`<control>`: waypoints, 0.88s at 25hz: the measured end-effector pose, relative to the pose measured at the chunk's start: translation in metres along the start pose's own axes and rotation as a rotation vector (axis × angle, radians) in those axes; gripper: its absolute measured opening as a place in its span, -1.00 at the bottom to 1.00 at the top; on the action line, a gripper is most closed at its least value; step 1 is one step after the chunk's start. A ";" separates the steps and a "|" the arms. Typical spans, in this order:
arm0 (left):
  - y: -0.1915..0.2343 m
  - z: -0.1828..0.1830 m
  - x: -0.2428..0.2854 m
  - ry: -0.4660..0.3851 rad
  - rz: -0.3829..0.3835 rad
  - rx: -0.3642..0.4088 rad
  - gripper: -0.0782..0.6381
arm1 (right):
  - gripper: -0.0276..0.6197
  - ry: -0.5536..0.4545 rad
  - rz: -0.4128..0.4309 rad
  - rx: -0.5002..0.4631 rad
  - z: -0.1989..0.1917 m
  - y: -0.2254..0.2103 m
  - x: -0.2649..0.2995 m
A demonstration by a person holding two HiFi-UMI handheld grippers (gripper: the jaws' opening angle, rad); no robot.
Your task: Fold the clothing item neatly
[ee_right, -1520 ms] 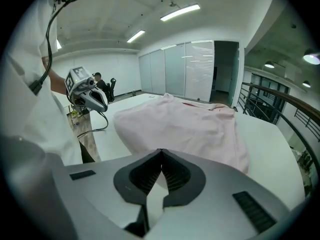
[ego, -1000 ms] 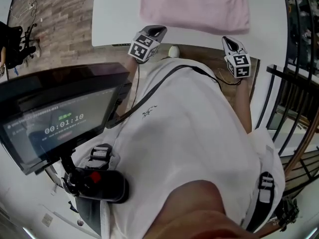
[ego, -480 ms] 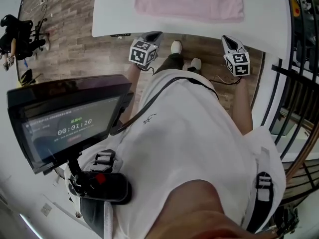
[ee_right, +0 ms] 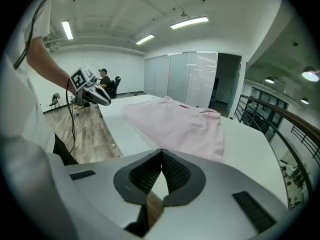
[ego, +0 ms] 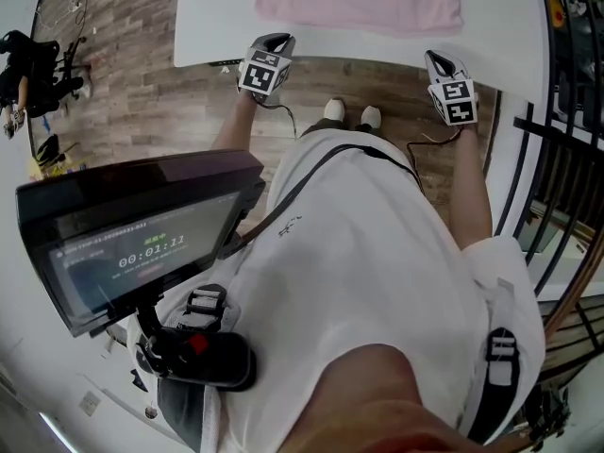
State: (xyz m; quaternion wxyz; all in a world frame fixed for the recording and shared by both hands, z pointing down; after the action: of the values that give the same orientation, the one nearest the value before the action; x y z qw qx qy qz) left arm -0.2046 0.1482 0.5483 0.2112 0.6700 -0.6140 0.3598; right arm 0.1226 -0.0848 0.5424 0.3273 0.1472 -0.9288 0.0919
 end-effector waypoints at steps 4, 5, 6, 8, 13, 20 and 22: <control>0.038 -0.010 0.033 0.089 0.032 0.131 -0.46 | -0.91 0.025 -0.031 0.019 0.008 -0.002 0.031; 0.048 -0.015 0.041 0.117 0.047 0.178 -0.45 | -0.91 0.040 -0.040 0.018 0.008 -0.003 0.042; 0.055 -0.019 0.051 0.147 0.053 0.229 -0.44 | -0.91 0.058 -0.050 0.016 0.006 -0.004 0.051; 0.066 -0.022 0.068 0.195 0.040 0.307 -0.44 | -0.91 0.088 -0.065 0.025 0.002 -0.012 0.061; 0.067 -0.016 0.088 0.264 0.038 0.419 -0.44 | -0.91 0.110 -0.124 0.112 -0.008 -0.038 0.047; 0.067 -0.022 0.089 0.292 0.004 0.471 -0.45 | -0.69 0.030 -0.229 0.410 -0.018 -0.090 0.041; 0.069 -0.022 0.083 0.286 -0.027 0.479 -0.45 | -0.57 0.015 -0.248 0.445 -0.015 -0.104 0.046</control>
State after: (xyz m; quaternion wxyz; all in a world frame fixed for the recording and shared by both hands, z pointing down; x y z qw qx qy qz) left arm -0.2777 0.0971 0.6132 0.1359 0.6513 -0.4665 0.5828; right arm 0.1319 -0.1888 0.5908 0.3026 0.3279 -0.8580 0.2545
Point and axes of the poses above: the fingertips, and each gripper's own axes: x forward along the fingers, y to its left, z out of its top, the point moved 10 cm from there along -x, backward along the fingers, and after that the axes turned 13 degrees about x, right-handed, at the moved point
